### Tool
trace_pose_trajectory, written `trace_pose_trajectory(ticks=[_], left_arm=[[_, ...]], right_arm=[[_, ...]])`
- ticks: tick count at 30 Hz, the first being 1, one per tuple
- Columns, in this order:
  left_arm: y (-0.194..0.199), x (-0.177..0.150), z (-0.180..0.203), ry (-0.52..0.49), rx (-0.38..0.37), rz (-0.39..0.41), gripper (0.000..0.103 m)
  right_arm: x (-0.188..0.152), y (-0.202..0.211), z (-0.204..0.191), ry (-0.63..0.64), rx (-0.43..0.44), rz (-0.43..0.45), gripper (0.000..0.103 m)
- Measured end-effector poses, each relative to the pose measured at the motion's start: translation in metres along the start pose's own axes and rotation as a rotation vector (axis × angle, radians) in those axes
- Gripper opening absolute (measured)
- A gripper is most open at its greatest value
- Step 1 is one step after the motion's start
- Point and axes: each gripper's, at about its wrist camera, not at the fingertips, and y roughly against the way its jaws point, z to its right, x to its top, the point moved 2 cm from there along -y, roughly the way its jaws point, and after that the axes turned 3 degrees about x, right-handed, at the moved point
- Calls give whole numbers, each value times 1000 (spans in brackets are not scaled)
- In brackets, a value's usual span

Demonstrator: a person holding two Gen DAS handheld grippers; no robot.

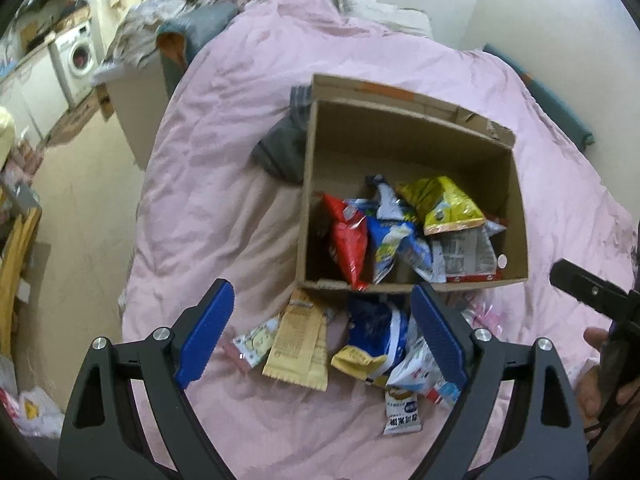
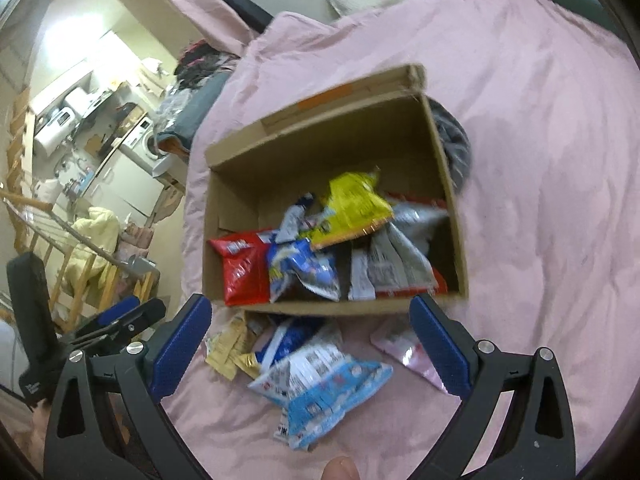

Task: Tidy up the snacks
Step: 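Grasp the light-blue cartoon chip bag with the right tool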

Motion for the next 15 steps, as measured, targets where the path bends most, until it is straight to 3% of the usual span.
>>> trace_pose_trajectory(ticks=[7, 11, 15], left_arm=[[-12, -4, -30, 109, 33, -59, 88], [-14, -6, -42, 152, 23, -81, 88], [-14, -9, -49, 149, 41, -83, 88]], right_arm=[[-33, -47, 18, -121, 46, -244, 101], [-52, -81, 21, -148, 12, -376, 101], [-60, -105, 25, -231, 23, -403, 101]])
